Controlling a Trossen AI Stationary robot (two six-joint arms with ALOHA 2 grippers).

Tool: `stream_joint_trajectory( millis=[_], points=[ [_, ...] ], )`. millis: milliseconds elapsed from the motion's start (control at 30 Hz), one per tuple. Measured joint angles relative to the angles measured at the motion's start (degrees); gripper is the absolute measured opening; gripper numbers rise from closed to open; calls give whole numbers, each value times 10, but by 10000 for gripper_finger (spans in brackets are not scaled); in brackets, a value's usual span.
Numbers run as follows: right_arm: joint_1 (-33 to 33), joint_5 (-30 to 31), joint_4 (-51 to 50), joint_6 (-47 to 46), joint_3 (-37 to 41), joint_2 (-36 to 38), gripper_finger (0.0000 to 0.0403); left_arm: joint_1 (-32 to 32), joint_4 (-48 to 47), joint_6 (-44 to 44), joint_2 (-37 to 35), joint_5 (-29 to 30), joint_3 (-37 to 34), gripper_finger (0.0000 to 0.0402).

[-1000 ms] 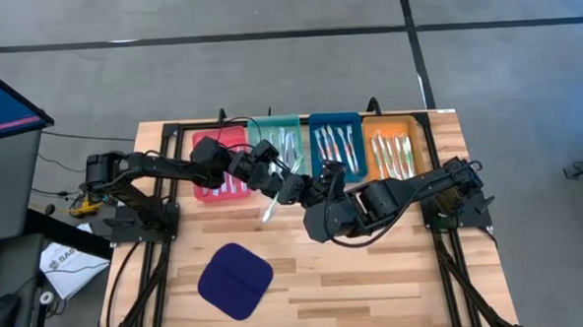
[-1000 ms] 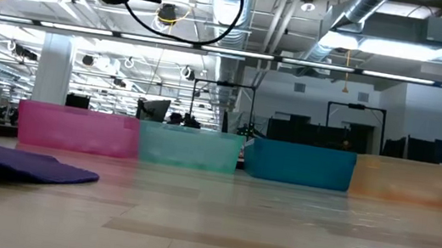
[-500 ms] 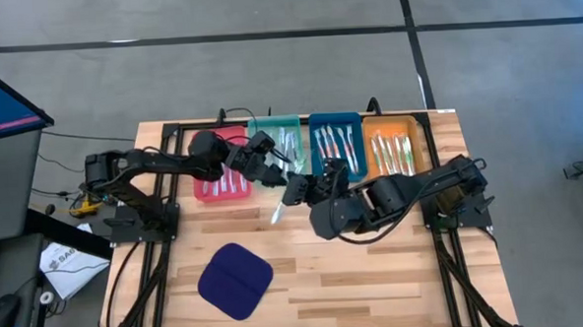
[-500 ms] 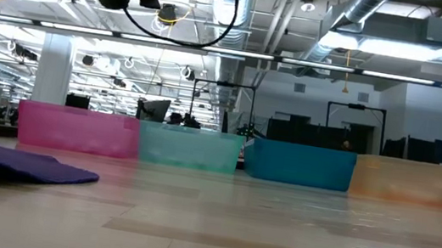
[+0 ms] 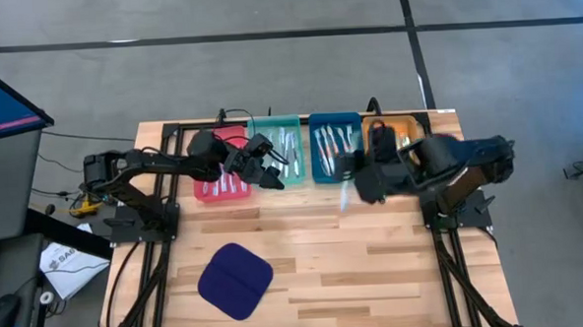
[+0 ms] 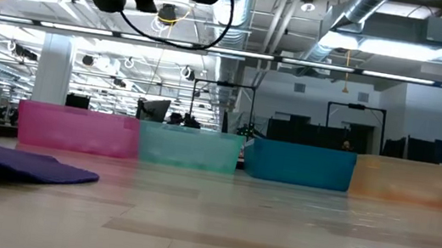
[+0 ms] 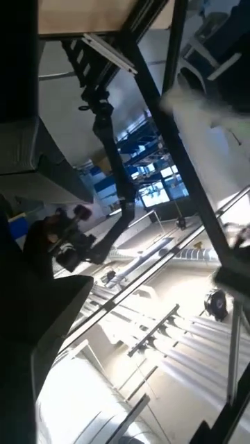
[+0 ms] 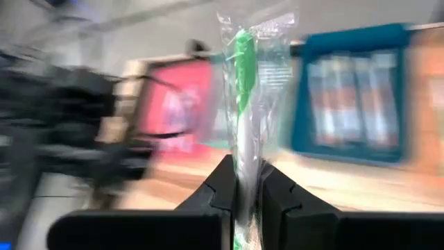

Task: Pick & Place Toothbrushes
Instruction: Put the green toothbrush into the orange bin

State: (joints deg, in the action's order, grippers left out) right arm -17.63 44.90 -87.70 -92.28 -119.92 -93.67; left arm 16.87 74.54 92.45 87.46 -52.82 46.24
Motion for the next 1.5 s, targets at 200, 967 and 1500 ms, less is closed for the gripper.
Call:
stream_joint_trajectory(
  millis=[200, 967, 1500],
  points=[
    [99, -93, -19, 95, 25, 42, 20, -10, 2, -16, 0, 16, -34, 172],
    [569, -315, 138, 500, 432, 107, 20, -29, 4, -42, -65, 101, -116, 172],
    [691, -418, 350, 581, 640, 112, 21, -27, 4, -84, -84, 239, -115, 172]
  ],
)
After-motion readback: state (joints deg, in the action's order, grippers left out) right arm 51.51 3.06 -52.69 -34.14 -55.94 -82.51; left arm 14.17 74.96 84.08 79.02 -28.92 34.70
